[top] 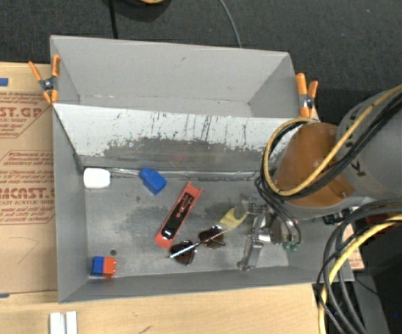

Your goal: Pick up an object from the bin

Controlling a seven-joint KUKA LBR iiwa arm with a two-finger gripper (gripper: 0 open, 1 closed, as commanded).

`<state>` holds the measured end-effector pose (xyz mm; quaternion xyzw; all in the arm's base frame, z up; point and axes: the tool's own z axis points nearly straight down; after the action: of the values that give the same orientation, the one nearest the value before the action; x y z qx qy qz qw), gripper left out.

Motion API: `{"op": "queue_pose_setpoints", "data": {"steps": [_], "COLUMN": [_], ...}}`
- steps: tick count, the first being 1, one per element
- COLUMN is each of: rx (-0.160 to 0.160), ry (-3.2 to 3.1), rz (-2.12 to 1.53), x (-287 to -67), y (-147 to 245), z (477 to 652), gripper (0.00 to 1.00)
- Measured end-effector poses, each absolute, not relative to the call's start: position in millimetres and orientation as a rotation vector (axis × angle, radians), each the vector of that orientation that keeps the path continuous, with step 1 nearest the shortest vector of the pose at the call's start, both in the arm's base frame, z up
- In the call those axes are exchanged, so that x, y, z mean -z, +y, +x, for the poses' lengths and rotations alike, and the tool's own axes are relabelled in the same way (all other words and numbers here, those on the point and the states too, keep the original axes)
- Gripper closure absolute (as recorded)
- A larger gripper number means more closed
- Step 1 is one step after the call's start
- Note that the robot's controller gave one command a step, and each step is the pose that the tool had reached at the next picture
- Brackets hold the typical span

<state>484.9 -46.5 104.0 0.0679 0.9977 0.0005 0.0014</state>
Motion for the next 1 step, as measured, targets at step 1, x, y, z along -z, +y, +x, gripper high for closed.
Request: {"op": "queue_pose_setpoints", "data": {"steps": [1], "rx": [0.003], "ry": [3.138], "rz": [-0.027], "x": [-90.3], "y": [-22.8], "z": [494.9], "gripper": [0.00]}}
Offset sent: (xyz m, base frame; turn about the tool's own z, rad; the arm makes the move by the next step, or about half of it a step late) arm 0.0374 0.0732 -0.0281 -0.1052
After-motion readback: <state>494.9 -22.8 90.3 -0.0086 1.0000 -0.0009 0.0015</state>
